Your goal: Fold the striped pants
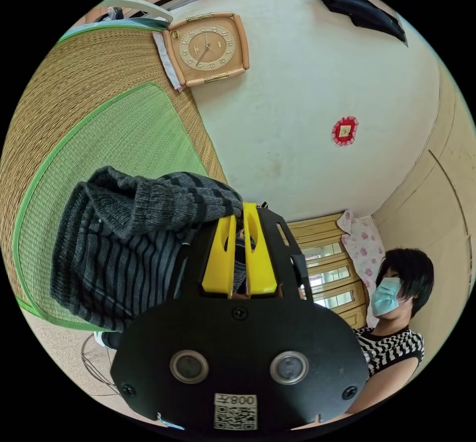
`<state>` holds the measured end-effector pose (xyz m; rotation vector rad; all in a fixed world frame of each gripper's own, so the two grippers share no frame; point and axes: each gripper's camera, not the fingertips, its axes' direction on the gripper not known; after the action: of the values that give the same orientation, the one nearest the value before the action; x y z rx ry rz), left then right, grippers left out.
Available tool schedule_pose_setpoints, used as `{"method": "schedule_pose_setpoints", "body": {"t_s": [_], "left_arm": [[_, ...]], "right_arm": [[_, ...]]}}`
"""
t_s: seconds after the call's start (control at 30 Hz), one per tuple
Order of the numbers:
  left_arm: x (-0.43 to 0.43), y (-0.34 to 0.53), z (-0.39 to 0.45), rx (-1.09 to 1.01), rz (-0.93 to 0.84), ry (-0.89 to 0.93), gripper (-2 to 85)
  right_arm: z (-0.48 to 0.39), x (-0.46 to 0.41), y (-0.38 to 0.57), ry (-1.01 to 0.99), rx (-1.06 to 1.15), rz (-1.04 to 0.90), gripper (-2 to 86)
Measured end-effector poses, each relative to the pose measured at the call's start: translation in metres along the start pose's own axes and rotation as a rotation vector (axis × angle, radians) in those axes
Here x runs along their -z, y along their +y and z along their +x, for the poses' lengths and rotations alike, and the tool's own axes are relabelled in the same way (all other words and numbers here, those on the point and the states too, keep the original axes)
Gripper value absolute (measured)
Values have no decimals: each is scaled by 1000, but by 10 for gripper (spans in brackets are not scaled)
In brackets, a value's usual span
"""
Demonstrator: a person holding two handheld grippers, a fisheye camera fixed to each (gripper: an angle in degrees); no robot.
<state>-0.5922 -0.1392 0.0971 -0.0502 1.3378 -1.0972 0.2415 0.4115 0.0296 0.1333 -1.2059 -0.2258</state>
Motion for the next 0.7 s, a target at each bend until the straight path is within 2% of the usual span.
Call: {"method": "schedule_pose_setpoints", "body": {"t_s": [0.07,0.23,0.33,0.5,0.53,0.6,0.63,0.7], "left_arm": [[0,-5,5,-18,-2,20,38],[-10,-38,28,-123,8,32,39],[-19,-62,28,-133,49,-1,40],[-41,-109,-2,-7,109,-168,46],[-47,-117,-12,21,117,-247,49],[-54,-123,-27,86,134,-332,53],[-56,-121,-33,89,154,-322,56],[-62,-117,-38,36,119,-321,60]], "right_arm": [[19,34,-1,-44,-52,94,-5],[81,150,-1,-109,-204,485,-4],[111,192,-16,-71,-247,624,-2],[184,208,-85,3,-477,656,1],[201,204,-100,108,-557,639,1],[231,193,-112,129,-683,582,2],[246,184,-116,102,-692,540,4],[260,170,-114,175,-691,456,7]]}}
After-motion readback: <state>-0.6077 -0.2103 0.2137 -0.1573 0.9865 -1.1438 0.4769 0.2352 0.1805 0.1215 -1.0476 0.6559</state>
